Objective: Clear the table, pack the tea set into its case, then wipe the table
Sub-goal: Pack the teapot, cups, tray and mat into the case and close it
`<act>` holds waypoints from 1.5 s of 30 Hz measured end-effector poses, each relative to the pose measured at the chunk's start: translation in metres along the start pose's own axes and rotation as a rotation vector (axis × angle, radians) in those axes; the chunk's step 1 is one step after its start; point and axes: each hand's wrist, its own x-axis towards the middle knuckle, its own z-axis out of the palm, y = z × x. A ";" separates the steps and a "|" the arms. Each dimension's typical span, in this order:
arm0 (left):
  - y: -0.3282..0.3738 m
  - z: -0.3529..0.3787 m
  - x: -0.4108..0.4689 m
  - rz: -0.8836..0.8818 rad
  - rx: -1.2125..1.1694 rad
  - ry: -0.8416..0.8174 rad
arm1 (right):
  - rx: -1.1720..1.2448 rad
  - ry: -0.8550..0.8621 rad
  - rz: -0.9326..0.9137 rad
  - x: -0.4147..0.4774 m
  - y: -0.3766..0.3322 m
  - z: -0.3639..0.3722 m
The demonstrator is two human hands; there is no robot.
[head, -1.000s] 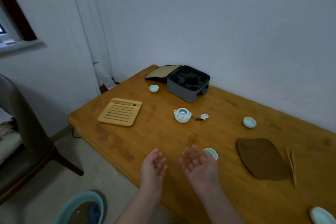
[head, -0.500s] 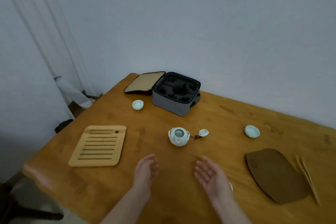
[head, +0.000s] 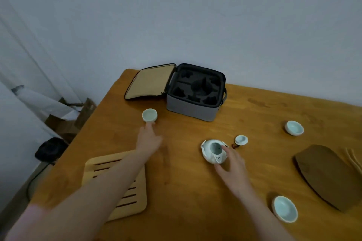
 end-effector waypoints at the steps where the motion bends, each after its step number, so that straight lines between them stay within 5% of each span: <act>1: 0.000 -0.003 0.013 0.034 0.119 0.044 | -0.009 0.000 0.002 0.002 -0.002 0.001; 4: 0.000 -0.009 0.047 0.084 0.362 0.116 | -0.048 0.018 -0.009 0.006 -0.008 0.003; 10: -0.002 -0.007 0.095 0.051 0.679 -0.038 | -0.132 0.024 -0.088 0.026 -0.015 -0.005; 20: -0.005 0.008 0.114 0.134 0.611 0.056 | -0.420 0.108 -0.273 0.136 -0.045 -0.025; 27: -0.008 0.011 0.084 0.266 0.292 0.177 | -0.622 0.144 -0.335 0.168 -0.053 -0.013; 37: 0.058 0.010 0.047 0.572 0.098 0.078 | -0.502 0.230 -0.402 0.133 -0.053 0.012; 45: 0.122 0.043 0.058 0.494 0.477 -0.011 | -0.449 0.136 -0.343 0.108 -0.041 0.019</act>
